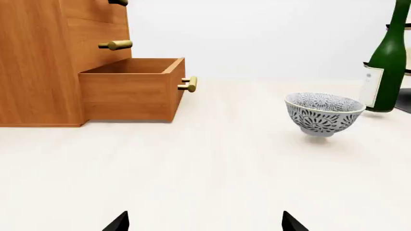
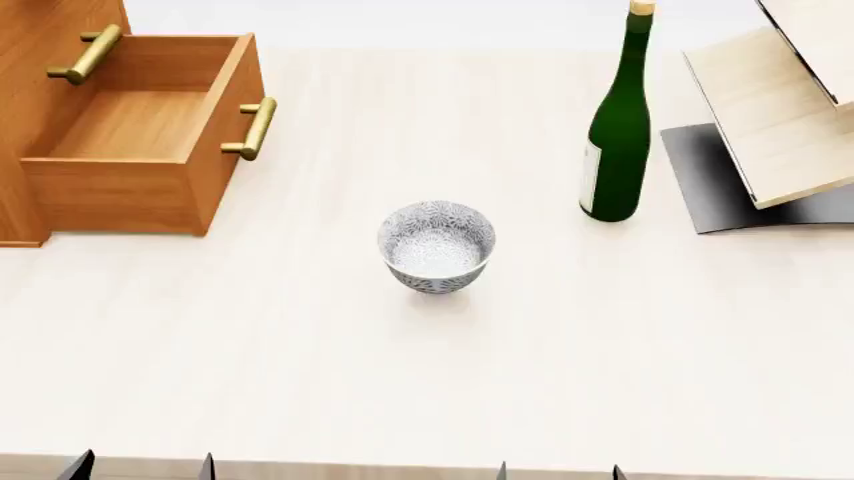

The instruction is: Close the bottom drawer of the cabinet.

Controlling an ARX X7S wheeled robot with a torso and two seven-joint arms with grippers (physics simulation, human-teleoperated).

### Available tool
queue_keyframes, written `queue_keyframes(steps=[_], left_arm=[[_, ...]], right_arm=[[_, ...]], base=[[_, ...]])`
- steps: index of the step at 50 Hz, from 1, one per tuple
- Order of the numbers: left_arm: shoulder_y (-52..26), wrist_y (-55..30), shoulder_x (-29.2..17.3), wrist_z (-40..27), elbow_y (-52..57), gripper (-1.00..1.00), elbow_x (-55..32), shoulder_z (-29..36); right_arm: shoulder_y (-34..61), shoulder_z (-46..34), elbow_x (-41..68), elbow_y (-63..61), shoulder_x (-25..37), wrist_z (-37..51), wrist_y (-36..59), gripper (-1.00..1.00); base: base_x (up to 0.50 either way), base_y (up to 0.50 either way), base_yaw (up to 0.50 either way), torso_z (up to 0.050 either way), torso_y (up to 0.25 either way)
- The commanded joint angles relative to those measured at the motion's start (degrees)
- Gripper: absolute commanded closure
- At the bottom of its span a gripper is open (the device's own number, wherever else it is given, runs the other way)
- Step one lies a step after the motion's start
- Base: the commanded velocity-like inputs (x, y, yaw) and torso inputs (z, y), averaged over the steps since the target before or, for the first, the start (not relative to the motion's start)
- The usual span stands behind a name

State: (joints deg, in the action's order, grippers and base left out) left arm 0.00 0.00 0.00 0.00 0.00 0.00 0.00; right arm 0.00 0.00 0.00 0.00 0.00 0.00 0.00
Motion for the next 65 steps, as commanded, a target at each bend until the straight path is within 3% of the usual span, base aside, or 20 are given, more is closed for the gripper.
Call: queue_keyframes(steps=[1, 11, 16, 19, 22, 29, 38, 47, 65], left_arm=[[-0.3, -1.1, -0.8, -1.1, -0.5, -1.00, -1.1, 1.0], [0.0, -0.6, -2.5, -3.9, -0.1, -1.00, -1.5, 3.3], [0.5, 5.0, -4.4, -7.3, -2.1, -1.00, 5.1, 5.9], [1.1, 4.0, -4.9, -7.1, -0.1, -1.00, 5.4, 6.5], [1.7, -3.8, -5.0, -7.1, 8.0, -1.00, 6.5, 6.2], [0.4, -13.2, -6.2, -6.0, 21.0, -1.00, 7.5, 5.6], [-3.3, -24.6, -7.5, -5.7, 37.6, -1.00, 15.6, 7.7], [-4.5, -28.3, -7.5, -5.2, 43.1, -1.00, 16.4, 8.2], [-3.8, -27.9, -8.6, -6.7, 43.7, -1.00, 15.9, 8.0]], right_arm=[[-0.1, -1.2, 0.6, -0.2, 0.9, 1.3, 0.1, -1.00], [0.5, -2.8, 0.7, 0.4, 2.2, 5.8, 0.2, -1.00], [0.5, -3.5, 1.2, 0.2, 2.8, 6.6, 0.1, -1.00], [0.1, -3.7, 2.4, -1.1, 3.4, 6.1, 0.7, -1.00], [1.0, -4.1, 1.8, -5.6, 4.2, 6.7, 5.6, -1.00], [3.1, -3.2, 2.3, -17.6, 5.5, 7.8, 13.9, -1.00], [7.9, -2.7, 2.4, -34.9, 7.4, 9.2, 27.4, -1.00], [9.4, -2.1, 3.3, -42.0, 8.4, 9.7, 32.9, -1.00], [7.9, -3.5, 3.6, -40.8, 9.5, 9.8, 30.2, -1.00]], base=[[0.00, 0.00, 0.00, 0.000, 0.000], [0.00, 0.00, 0.00, 0.000, 0.000], [0.00, 0.00, 0.00, 0.000, 0.000], [0.00, 0.00, 0.00, 0.000, 0.000], [0.00, 0.00, 0.00, 0.000, 0.000], [0.00, 0.00, 0.00, 0.000, 0.000], [0.00, 0.00, 0.00, 0.000, 0.000], [0.00, 0.00, 0.00, 0.000, 0.000], [0.00, 0.07, 0.00, 0.000, 0.000]])
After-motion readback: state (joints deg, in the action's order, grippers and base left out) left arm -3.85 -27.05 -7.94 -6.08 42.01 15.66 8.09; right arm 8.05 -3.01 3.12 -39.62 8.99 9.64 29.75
